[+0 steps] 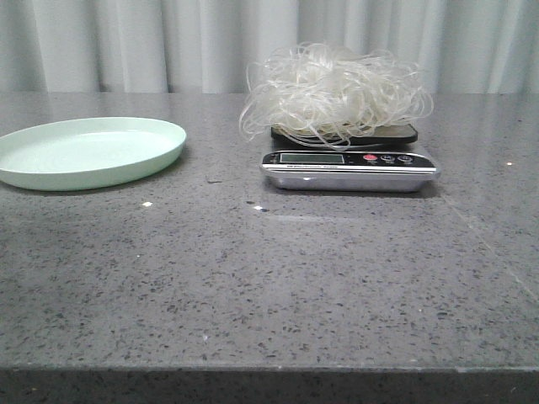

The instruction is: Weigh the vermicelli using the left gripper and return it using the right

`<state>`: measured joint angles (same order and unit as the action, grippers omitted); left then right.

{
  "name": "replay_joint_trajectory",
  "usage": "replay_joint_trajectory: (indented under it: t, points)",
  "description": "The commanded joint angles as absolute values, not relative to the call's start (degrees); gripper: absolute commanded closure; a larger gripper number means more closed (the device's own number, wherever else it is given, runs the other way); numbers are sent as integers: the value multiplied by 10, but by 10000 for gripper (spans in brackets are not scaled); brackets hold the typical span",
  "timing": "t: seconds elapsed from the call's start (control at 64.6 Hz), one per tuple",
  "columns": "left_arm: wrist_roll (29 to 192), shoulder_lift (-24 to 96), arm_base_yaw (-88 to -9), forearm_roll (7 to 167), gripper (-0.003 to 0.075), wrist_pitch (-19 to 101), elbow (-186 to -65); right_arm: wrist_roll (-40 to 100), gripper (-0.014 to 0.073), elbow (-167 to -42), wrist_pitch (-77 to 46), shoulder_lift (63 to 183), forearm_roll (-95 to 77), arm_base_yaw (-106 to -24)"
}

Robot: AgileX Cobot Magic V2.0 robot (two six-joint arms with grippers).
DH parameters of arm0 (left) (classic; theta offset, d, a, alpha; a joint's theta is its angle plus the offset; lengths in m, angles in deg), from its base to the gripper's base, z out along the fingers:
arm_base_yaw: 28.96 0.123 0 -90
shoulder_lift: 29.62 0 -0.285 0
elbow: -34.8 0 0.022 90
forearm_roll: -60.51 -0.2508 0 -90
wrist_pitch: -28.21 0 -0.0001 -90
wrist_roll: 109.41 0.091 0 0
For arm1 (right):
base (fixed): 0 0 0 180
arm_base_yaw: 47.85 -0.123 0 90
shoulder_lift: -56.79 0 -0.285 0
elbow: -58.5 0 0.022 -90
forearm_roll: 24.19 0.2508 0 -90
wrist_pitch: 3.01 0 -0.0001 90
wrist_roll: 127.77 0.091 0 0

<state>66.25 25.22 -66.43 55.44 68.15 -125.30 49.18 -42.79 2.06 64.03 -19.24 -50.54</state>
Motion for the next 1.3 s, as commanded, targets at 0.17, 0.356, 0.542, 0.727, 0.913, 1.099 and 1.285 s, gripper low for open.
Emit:
replay_joint_trajectory:
  t: [0.17, 0.356, 0.542, 0.727, 0.913, 1.099, 1.285]
  points:
    - [656, 73, -664, 566, 588, 564, -1097, 492, 426, -432, 68, 631, -193, -503]
    - [656, -30, -664, 566, 588, 535, -1022, 492, 426, -432, 68, 631, -193, -503]
    - [656, -126, -664, 566, 588, 519, -981, 492, 426, -432, 82, 631, -193, -503]
    - [656, -184, -664, 562, 588, 523, -962, 496, 426, -441, 90, 631, -186, -503]
    - [656, -185, -664, 562, 588, 523, -961, 514, 426, -538, -38, 674, -180, -504]
    - [656, -185, -664, 562, 588, 523, -961, 514, 426, -643, -130, 758, -180, -504]
    - [656, -185, -664, 562, 588, 523, -961, 514, 426, -647, -94, 775, -178, -504]
